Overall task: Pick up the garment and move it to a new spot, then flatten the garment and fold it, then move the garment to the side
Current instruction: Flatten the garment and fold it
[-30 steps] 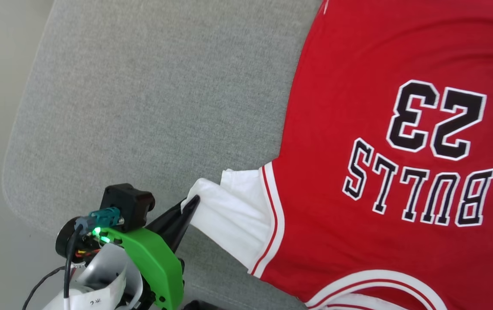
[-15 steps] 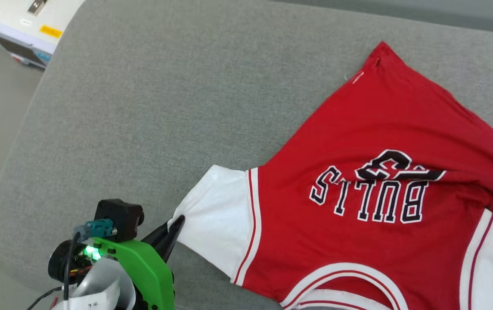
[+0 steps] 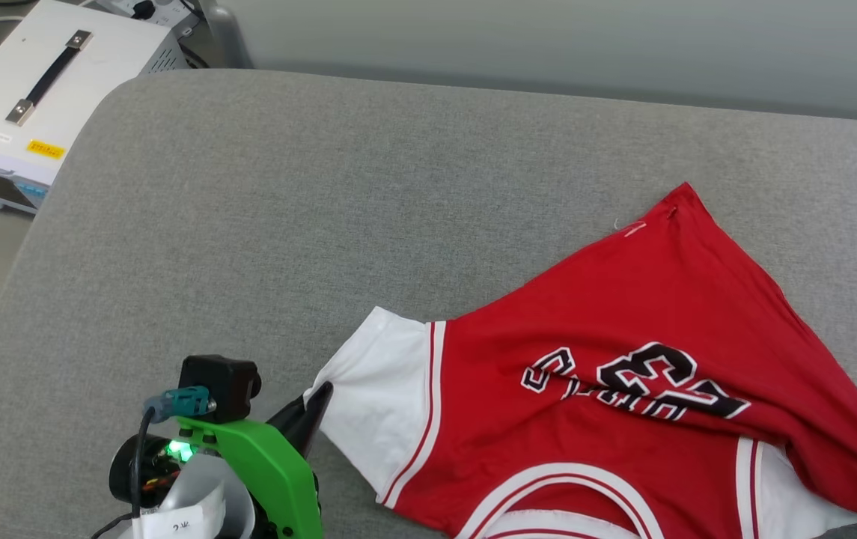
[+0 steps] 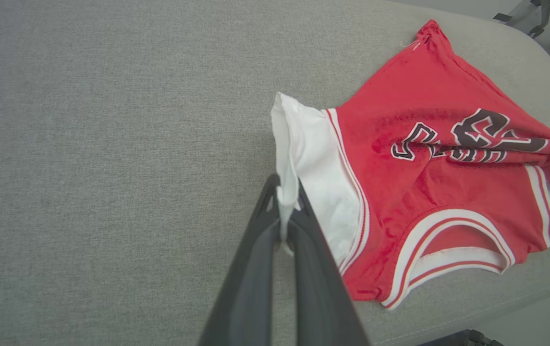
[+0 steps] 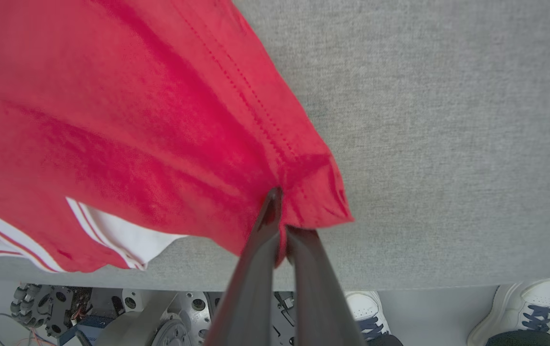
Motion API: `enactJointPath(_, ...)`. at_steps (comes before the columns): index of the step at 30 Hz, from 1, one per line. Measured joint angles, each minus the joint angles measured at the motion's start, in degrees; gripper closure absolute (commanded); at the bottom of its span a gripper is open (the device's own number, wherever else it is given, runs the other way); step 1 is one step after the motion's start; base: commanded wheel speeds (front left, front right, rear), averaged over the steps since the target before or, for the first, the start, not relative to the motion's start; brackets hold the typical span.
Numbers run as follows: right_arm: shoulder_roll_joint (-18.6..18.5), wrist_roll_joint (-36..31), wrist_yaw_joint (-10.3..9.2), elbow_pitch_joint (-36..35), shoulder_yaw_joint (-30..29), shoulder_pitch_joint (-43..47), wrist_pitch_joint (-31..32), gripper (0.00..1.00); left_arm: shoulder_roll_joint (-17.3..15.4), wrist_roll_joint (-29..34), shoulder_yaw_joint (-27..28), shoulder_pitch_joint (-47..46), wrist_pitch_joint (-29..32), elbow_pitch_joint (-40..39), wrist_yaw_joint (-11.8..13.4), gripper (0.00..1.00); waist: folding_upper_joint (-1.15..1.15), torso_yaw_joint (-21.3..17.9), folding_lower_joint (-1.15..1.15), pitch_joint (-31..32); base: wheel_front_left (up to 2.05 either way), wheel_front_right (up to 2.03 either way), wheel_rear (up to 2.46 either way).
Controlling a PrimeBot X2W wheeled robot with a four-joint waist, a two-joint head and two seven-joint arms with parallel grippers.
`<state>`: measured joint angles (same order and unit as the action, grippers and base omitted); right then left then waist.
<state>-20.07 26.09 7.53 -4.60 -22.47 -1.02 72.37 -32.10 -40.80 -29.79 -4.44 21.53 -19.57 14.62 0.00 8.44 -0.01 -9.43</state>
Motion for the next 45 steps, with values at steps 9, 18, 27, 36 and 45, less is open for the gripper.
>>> enactJointPath(9,4.45,-0.74,0.00,-3.12,-0.37,6.93,-0.03,1.00,2.03,-0.63,0.15,-0.06,-2.40,2.75,-0.34,1.00,0.00,-1.41,0.00,1.40,0.00,0.00,0.00)
enactJointPath(18,2.05,-0.29,0.00,-5.67,2.18,6.72,-2.63,0.00,2.43,-0.64,0.12,-0.56,-2.83,3.27,-1.05,1.00,0.00,-1.11,0.00,0.54,0.00,0.00,0.00)
enactJointPath(27,-3.04,2.07,0.00,-14.27,6.42,-3.82,-0.37,0.00,2.74,-0.58,-0.18,-2.76,-2.82,0.18,-1.75,1.00,0.00,0.18,0.00,-2.65,0.00,0.00,0.00)
enactJointPath(36,-3.64,1.16,0.00,-8.54,12.59,-20.20,2.68,0.00,3.55,0.53,-1.51,-6.08,-2.88,-1.80,-2.29,1.00,0.00,3.00,0.00,-7.83,0.00,0.00,0.00)
enactJointPath(45,-6.23,-2.25,0.00,2.30,15.84,-30.32,2.43,0.00,5.28,1.49,-2.31,-8.14,-3.98,-1.26,-3.04,1.00,0.00,7.21,0.00,-13.29,0.00,0.00,0.00)
